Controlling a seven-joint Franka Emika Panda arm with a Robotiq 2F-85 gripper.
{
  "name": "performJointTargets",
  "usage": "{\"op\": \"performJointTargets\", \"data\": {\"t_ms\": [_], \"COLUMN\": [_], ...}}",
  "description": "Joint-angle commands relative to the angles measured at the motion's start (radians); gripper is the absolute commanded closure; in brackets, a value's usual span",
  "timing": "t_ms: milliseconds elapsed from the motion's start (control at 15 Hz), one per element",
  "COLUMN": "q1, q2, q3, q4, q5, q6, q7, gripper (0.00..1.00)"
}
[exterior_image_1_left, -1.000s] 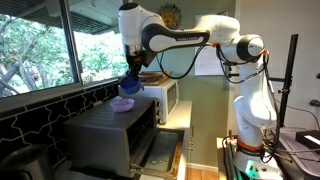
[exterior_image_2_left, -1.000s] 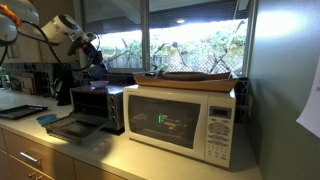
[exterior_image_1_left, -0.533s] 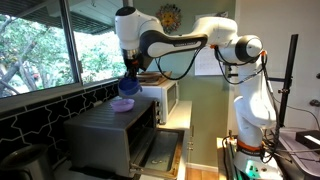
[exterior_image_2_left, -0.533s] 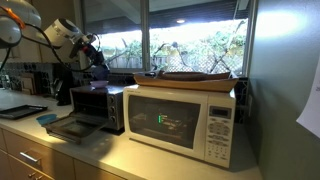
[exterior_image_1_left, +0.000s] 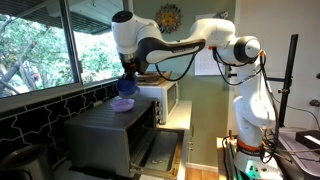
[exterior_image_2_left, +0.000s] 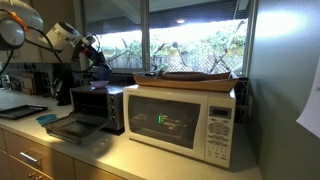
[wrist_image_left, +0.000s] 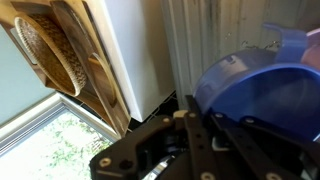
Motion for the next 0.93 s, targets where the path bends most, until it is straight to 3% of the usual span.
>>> {"op": "performJointTargets", "data": {"t_ms": [0, 867], "q1": [0.018, 0.032], "q2": [0.007, 0.000], "q3": [-0.003, 0.002], "q4": [-0.002, -0.028], "q5": [-0.054, -0.152], "q6": [0.018, 0.046], "q7": [0.030, 0.009], "gripper": [0.99, 0.99]}}
